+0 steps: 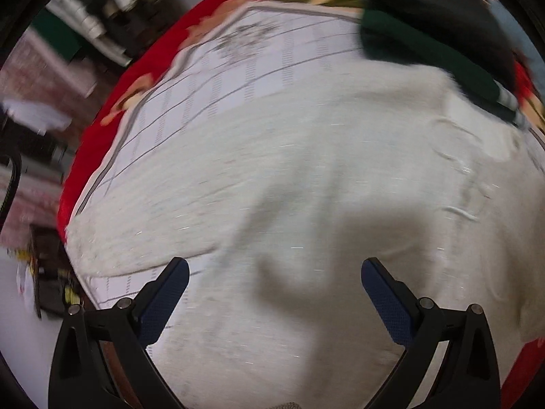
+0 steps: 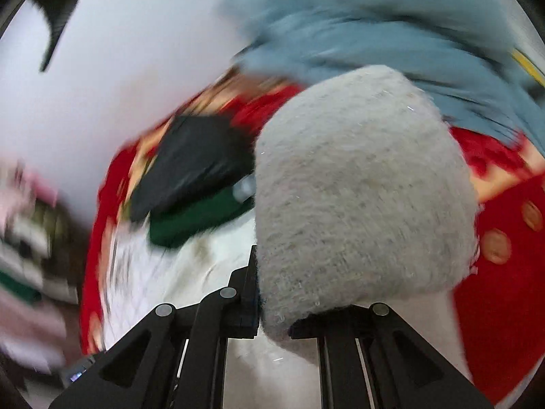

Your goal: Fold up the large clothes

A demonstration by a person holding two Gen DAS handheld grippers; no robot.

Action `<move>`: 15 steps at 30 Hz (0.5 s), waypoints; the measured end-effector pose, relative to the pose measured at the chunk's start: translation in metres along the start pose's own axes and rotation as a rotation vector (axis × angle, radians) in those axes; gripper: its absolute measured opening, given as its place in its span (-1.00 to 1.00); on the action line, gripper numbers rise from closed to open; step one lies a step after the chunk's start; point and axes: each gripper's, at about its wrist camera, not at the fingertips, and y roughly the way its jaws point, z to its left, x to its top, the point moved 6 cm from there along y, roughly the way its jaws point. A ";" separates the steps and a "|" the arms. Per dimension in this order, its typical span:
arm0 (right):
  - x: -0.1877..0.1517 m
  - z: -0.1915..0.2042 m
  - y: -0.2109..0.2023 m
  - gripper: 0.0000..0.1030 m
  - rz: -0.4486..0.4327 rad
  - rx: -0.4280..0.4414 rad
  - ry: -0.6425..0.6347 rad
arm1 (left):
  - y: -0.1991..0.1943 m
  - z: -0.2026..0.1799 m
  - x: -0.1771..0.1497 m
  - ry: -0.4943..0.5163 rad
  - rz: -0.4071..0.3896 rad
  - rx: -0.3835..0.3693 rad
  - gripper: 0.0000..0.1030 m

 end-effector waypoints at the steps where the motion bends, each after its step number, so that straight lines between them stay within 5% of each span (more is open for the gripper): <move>1: -0.014 0.031 0.021 -0.79 0.048 -0.001 -0.083 | 0.006 0.010 0.000 -0.020 0.009 0.007 1.00; 7: -0.127 0.136 0.147 -0.75 0.377 -0.069 -0.470 | 0.050 0.067 -0.011 -0.103 0.091 0.070 1.00; 10: -0.167 0.140 0.177 -0.30 0.517 -0.051 -0.493 | 0.056 0.089 -0.018 -0.113 0.111 0.071 1.00; 12: -0.168 0.143 0.164 0.37 0.512 0.007 -0.457 | 0.055 0.105 -0.022 -0.138 0.128 0.042 1.00; 15: -0.155 0.143 0.120 0.46 0.482 0.131 -0.365 | 0.051 0.134 -0.033 -0.188 0.160 0.001 1.00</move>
